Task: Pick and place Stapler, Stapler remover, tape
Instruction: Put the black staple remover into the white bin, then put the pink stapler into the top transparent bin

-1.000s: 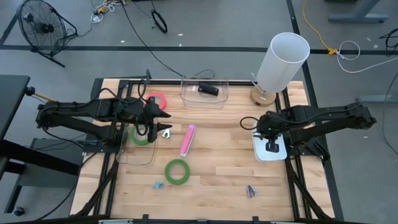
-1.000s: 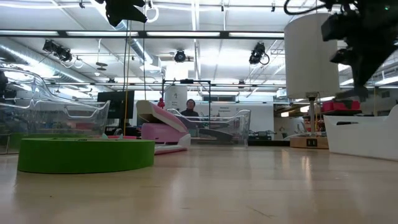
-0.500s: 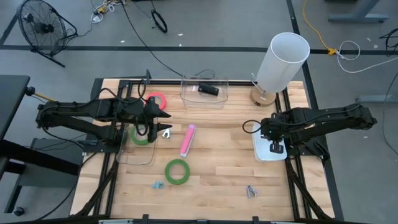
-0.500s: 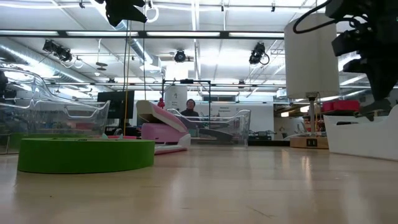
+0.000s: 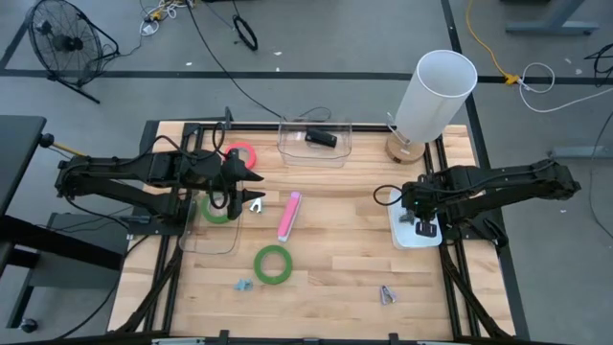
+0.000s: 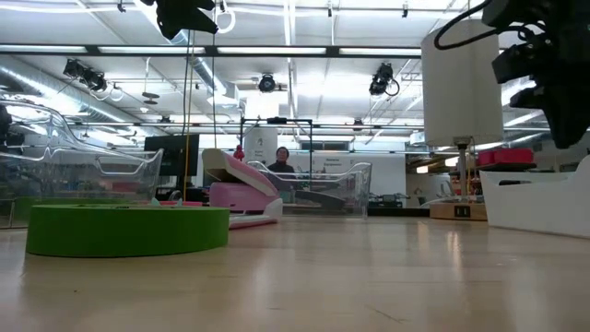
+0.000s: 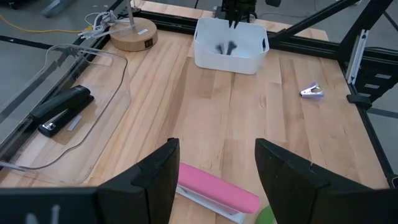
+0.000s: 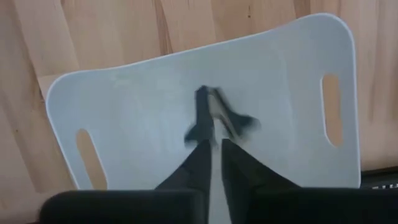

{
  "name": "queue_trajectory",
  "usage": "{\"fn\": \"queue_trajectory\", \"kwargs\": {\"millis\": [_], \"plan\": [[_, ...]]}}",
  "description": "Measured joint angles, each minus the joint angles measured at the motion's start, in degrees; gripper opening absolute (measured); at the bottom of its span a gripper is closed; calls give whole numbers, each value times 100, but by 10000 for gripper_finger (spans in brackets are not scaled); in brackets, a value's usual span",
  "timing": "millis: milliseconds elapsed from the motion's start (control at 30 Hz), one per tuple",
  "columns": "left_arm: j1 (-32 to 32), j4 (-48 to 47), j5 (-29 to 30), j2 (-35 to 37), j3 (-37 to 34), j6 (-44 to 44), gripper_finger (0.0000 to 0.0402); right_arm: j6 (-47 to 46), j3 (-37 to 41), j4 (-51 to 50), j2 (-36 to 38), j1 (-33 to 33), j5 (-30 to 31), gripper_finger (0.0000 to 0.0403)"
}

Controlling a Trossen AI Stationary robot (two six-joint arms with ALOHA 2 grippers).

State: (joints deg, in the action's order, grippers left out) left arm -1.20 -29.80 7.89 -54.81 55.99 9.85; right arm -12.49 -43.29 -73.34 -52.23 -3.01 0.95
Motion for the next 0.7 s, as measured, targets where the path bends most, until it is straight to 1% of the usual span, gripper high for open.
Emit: {"fn": "queue_trajectory", "kwargs": {"millis": [233,400,533,700], "plan": [[0,0,0,1,0,0,213,-54,0,13,-2,1,-4,140],[0,0,0,1,0,1,213,-57,0,74,-2,2,-42,192],[-1,-1,1,1,0,1,213,-125,0,92,-2,0,-42,214],[1,0,0,2,0,1,213,-287,0,243,-4,2,-42,222]]}}
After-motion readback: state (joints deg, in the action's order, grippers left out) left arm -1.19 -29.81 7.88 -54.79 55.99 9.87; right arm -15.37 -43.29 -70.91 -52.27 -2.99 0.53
